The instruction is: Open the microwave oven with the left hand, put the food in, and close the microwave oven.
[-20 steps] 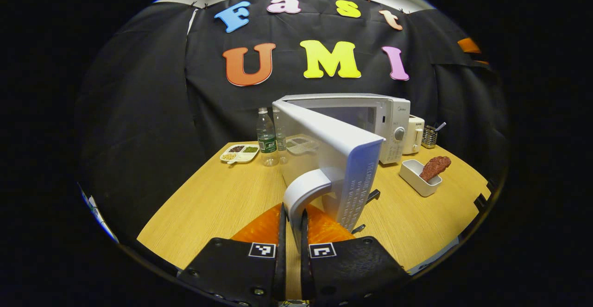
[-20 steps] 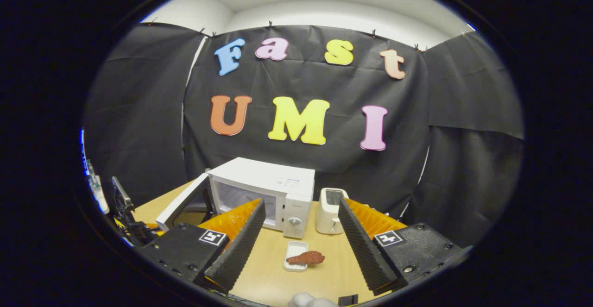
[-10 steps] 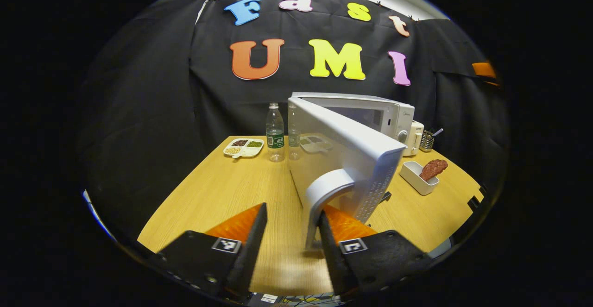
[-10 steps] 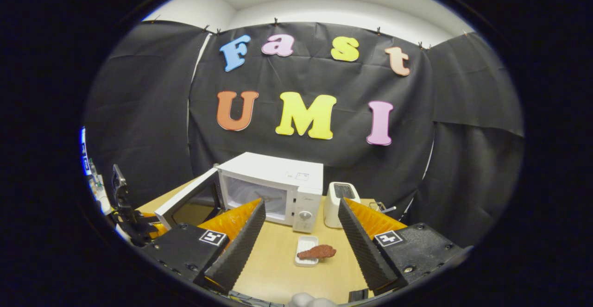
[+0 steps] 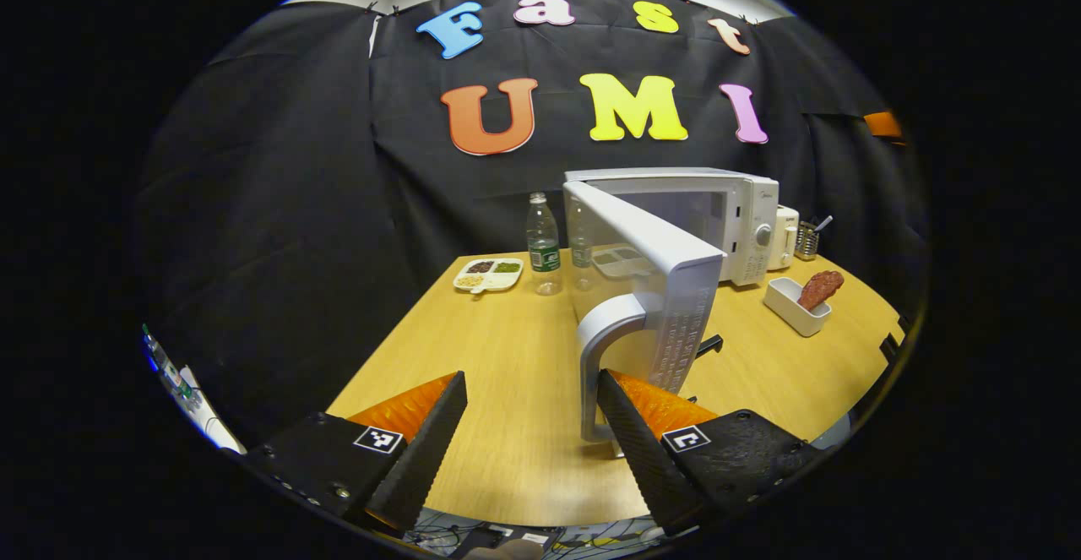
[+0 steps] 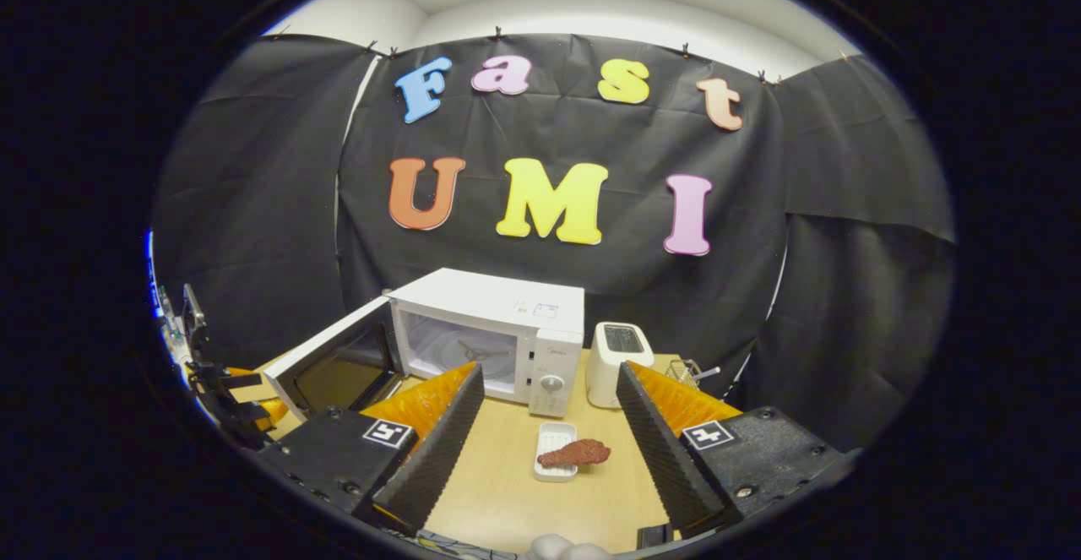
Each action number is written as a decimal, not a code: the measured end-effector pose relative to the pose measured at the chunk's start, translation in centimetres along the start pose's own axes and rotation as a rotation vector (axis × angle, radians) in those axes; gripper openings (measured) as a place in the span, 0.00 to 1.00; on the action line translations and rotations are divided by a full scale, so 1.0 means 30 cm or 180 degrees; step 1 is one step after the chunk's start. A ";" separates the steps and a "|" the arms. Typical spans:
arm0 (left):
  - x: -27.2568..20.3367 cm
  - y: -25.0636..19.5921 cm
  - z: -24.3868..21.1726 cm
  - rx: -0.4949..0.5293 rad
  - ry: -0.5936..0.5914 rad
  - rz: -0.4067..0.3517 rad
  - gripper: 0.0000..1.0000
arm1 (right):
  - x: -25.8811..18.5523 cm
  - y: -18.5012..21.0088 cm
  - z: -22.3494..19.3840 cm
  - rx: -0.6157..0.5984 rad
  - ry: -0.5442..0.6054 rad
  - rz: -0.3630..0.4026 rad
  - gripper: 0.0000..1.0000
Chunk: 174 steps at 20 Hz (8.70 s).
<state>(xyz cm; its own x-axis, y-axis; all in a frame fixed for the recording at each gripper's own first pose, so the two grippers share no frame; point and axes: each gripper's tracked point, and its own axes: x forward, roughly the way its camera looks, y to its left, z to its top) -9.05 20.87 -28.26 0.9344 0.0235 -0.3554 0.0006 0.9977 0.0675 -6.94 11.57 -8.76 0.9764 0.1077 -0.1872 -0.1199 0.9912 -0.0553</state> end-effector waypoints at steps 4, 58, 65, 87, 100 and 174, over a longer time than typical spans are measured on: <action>-0.081 0.028 0.024 0.0027 0.0031 0.0116 0.96 | 0.073 -0.064 -0.199 0.0215 0.0262 0.0010 0.95; -0.145 -0.136 0.476 -0.0011 -0.0409 -0.0173 0.95 | 1.043 0.728 -0.283 0.2506 0.0249 0.0935 0.15; -0.132 -0.003 0.408 0.0130 -0.0257 -0.0093 0.95 | 1.284 0.781 -0.352 0.3117 0.0098 0.0377 0.15; -0.073 0.006 0.424 0.0080 -0.0276 -0.0231 0.95 | 1.413 0.658 -0.490 0.1943 0.0149 -0.0421 0.81; -0.089 -0.004 0.451 0.0064 -0.0417 -0.0181 0.95 | 1.183 0.508 -0.349 0.1242 0.0001 -0.0343 0.90; 0.605 -1.090 0.398 0.0009 -0.0349 -0.1379 0.00 | 0.241 -0.575 -0.229 0.0759 0.0674 -0.0941 1.00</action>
<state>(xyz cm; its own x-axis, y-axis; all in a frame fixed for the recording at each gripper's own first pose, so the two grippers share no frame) 12.13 -12.08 -25.78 0.8800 -0.4036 -0.2504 0.4011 0.9139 -0.0633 0.94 -5.28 -15.91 0.9011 -0.1770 -0.3957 0.2285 0.9697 0.0865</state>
